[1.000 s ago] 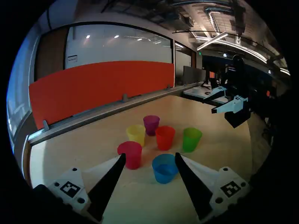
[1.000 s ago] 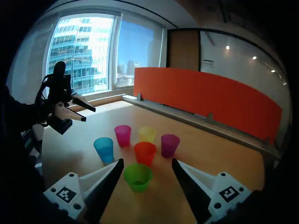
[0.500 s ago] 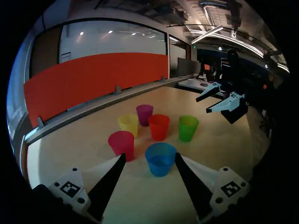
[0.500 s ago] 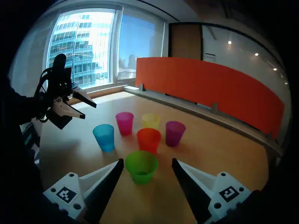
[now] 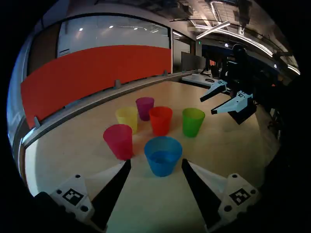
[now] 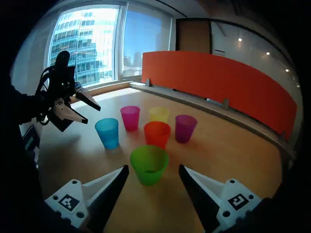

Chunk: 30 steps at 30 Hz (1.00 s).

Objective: Pour water

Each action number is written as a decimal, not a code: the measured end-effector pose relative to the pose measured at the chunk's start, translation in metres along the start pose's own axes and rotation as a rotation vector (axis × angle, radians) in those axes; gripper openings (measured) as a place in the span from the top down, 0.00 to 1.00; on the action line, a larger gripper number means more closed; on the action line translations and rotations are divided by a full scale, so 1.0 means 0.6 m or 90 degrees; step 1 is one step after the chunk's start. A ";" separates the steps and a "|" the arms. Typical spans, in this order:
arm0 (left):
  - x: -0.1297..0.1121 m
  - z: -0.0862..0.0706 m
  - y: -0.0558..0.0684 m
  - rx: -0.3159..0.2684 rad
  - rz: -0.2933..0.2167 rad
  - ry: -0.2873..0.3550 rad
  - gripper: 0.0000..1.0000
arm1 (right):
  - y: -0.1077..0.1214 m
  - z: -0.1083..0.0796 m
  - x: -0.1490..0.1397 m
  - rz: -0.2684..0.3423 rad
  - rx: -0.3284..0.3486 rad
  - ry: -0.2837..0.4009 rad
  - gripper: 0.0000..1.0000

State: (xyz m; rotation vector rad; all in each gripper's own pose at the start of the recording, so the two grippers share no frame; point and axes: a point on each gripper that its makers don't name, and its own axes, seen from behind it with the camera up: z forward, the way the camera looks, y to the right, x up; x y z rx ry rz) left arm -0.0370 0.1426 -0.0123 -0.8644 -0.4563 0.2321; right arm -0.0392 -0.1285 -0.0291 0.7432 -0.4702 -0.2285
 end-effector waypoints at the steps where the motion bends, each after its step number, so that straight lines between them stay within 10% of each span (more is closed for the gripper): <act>1: -0.002 0.002 0.001 -0.002 0.000 -0.002 0.03 | 0.000 0.002 -0.002 0.000 0.000 -0.002 0.00; 30: -0.037 0.067 0.018 -0.041 0.012 -0.048 0.03 | -0.020 0.074 -0.031 0.002 0.032 -0.047 0.00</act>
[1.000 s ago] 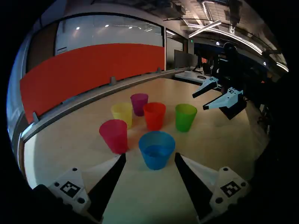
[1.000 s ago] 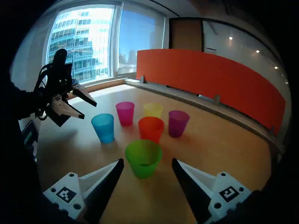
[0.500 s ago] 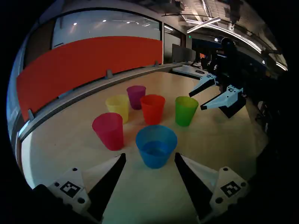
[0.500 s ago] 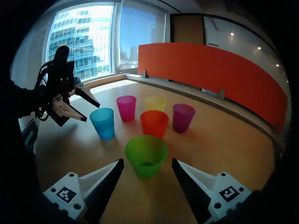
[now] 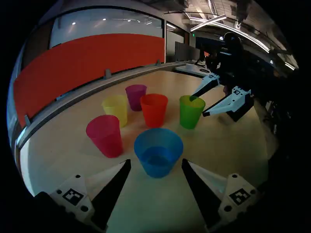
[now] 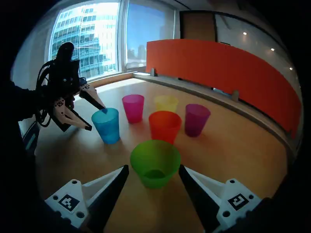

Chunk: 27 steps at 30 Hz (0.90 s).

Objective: Pour water

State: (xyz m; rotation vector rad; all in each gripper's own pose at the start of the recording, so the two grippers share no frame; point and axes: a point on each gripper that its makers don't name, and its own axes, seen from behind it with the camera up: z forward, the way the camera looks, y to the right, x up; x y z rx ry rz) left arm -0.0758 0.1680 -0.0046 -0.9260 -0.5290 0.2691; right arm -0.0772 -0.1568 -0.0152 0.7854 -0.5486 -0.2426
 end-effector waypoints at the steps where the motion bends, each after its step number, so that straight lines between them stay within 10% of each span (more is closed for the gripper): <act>1: 0.000 0.002 0.000 0.000 0.001 -0.001 0.03 | 0.000 0.002 0.001 -0.001 0.000 -0.001 0.00; 27: 0.011 0.038 0.012 -0.019 0.022 -0.013 0.03 | 0.000 0.027 0.010 -0.005 0.004 -0.009 0.00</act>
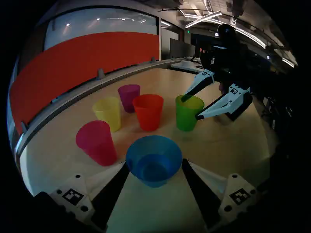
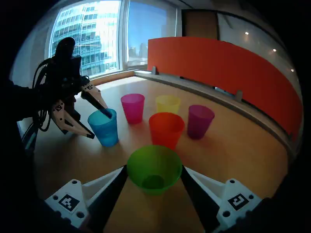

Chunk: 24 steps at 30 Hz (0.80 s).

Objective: Pour water

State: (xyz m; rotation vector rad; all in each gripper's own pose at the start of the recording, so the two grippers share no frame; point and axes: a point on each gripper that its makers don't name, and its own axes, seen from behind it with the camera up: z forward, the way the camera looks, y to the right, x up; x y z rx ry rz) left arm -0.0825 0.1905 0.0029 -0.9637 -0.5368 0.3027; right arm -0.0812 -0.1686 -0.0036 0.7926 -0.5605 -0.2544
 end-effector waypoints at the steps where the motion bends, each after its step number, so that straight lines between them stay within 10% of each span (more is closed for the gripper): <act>1: 0.000 0.000 0.000 0.000 0.000 0.000 0.03 | 0.000 0.000 0.000 0.000 0.000 -0.001 0.00; 24: 0.006 0.008 -0.004 -0.006 -0.014 -0.006 0.14 | 0.001 0.003 -0.002 0.004 0.001 -0.010 0.08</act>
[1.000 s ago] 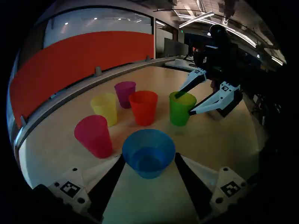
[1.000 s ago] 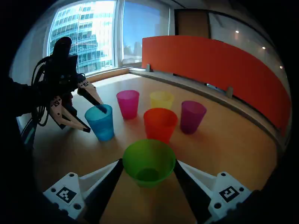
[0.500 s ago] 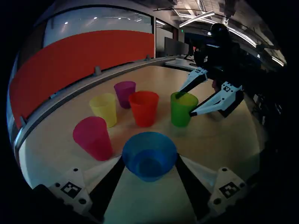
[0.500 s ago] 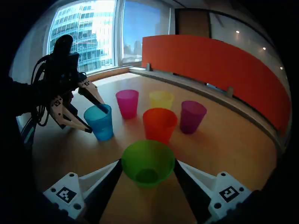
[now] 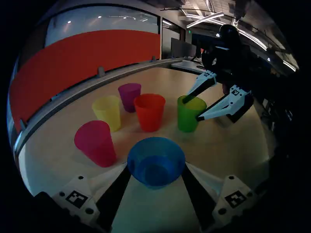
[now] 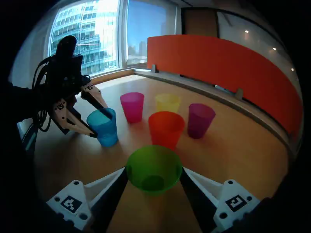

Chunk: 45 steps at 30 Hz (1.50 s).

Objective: Pour water

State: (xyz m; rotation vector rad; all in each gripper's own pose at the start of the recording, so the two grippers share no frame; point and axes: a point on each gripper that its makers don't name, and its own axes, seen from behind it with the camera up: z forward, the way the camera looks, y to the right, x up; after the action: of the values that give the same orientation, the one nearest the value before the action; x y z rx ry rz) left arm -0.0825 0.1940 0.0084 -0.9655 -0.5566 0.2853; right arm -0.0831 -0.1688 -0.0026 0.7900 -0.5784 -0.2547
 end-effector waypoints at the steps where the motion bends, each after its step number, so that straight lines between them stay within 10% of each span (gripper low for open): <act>1: 0.000 0.000 0.000 0.000 -0.001 0.000 0.14 | 0.000 0.000 0.000 -0.001 -0.001 0.000 0.08; 17: 0.030 -0.025 0.005 0.001 -0.005 0.030 0.15 | -0.004 -0.023 0.034 -0.004 -0.006 0.028 0.08; 45: 0.178 -0.163 -0.005 0.079 -0.008 0.191 0.15 | -0.045 -0.124 0.184 -0.034 -0.016 0.157 0.08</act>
State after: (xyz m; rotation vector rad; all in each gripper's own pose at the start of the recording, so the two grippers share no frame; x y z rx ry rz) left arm 0.0612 0.1744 0.0012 -0.8646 -0.2672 0.1572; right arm 0.0496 -0.1897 -0.0204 0.7997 -0.3210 -0.2092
